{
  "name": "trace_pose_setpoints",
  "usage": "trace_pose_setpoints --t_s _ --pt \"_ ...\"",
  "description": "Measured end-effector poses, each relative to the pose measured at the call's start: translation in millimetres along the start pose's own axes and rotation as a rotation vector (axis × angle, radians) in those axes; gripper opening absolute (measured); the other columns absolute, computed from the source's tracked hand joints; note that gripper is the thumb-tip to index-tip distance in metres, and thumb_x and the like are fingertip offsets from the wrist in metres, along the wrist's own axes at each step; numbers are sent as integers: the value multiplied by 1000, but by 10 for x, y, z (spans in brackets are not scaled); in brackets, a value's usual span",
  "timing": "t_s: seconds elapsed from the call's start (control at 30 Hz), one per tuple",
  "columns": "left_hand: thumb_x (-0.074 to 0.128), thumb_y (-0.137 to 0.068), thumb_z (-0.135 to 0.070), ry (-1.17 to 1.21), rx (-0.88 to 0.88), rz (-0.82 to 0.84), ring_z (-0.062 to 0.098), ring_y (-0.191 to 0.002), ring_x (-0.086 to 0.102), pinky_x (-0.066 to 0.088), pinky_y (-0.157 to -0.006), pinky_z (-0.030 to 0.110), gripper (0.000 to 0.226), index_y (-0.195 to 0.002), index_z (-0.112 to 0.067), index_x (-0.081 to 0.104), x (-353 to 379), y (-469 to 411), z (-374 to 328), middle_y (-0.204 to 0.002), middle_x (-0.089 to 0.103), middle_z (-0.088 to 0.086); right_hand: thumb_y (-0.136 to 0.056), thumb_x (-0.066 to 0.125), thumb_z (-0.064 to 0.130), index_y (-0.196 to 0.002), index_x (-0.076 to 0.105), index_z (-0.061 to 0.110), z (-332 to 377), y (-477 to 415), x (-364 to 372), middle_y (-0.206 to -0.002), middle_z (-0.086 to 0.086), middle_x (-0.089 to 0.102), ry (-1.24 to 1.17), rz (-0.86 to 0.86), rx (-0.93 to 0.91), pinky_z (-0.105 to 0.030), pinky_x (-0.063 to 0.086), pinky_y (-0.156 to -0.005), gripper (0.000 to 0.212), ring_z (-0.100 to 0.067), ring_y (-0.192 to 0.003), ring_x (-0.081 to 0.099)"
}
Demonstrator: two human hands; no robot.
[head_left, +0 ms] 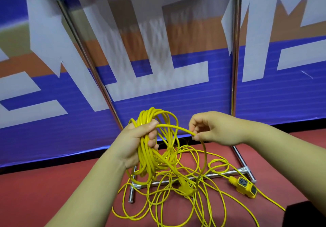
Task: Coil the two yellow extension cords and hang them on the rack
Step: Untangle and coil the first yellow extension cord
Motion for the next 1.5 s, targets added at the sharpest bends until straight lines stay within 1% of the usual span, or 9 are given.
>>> trace_pose_setpoints --t_s 0.2,0.33,0.47,0.63,0.93,1.0,1.1,1.37,1.5 --pt "81 -75 -20 -40 -127 107 20 -47 57 52 -53 31 19 -89 -8 75 3 52 92 -62 57 8 -86 76 15 -93 71 23 148 -52 -81 -83 4 74 -47 -405 -72 -32 54 -78 11 -13 -80 69" --pt "90 -61 -30 -34 -132 202 18 -42 52 52 -51 31 38 -85 -8 72 83 87 90 -55 48 5 -85 77 19 -92 76 25 255 -82 -54 -82 10 75 -55 -500 -110 -24 54 -76 9 -5 -79 69" --pt "65 -81 -22 -41 -109 179 17 -41 51 50 -50 30 15 -79 -8 59 152 120 36 -53 49 5 -87 76 19 -93 72 24 179 -111 -22 -81 11 73 -52 -454 -92 -25 53 -74 9 -3 -77 67" --pt "62 -84 -15 -54 -7 193 14 -44 51 50 -49 29 17 -67 -13 60 144 156 -65 -58 51 4 -85 78 19 -96 64 21 34 -118 43 -87 7 70 -72 -416 -46 -18 49 -72 18 -4 -78 66" --pt "64 -87 -28 147 149 41 5 -32 35 42 -40 23 16 -78 -15 67 69 202 -279 -43 34 -8 -80 76 20 -87 56 27 -567 -210 443 -111 -15 71 -307 -135 233 -47 54 -90 22 -23 -99 70" --pt "58 -84 -31 165 168 14 4 -31 34 40 -39 21 21 -77 -15 68 64 215 -301 -41 33 -9 -77 71 27 -81 59 33 -628 -259 586 -109 -23 70 -328 -77 282 -43 51 -80 14 -24 -87 66" --pt "56 -83 -29 186 192 4 3 -30 33 39 -39 20 21 -72 -17 70 35 238 -335 -39 32 -9 -87 66 5 -86 57 20 -703 -335 721 -118 -13 70 -480 -101 307 -38 48 -85 18 -21 -99 65" --pt "56 -85 -26 248 259 -6 2 -30 34 40 -39 19 18 -75 -18 67 -170 289 -379 -38 33 -10 -89 64 -9 -82 49 10 -528 -424 1019 -65 -4 64 -544 -105 339 -17 43 -57 25 -1 -61 63" --pt "62 -86 -25 166 289 -71 5 -36 40 44 -44 23 13 -77 -16 61 -424 242 -317 -44 38 -8 -89 68 -3 -83 52 9 -411 -372 890 -87 -25 72 -576 -150 354 -31 52 -63 21 -33 -87 69"
Point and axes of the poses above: each hand's wrist, its own y-axis away from the middle knuckle, its own x-axis out of the palm, z = x × y, the point moved 2 cm from there along -y, towards the middle knuckle
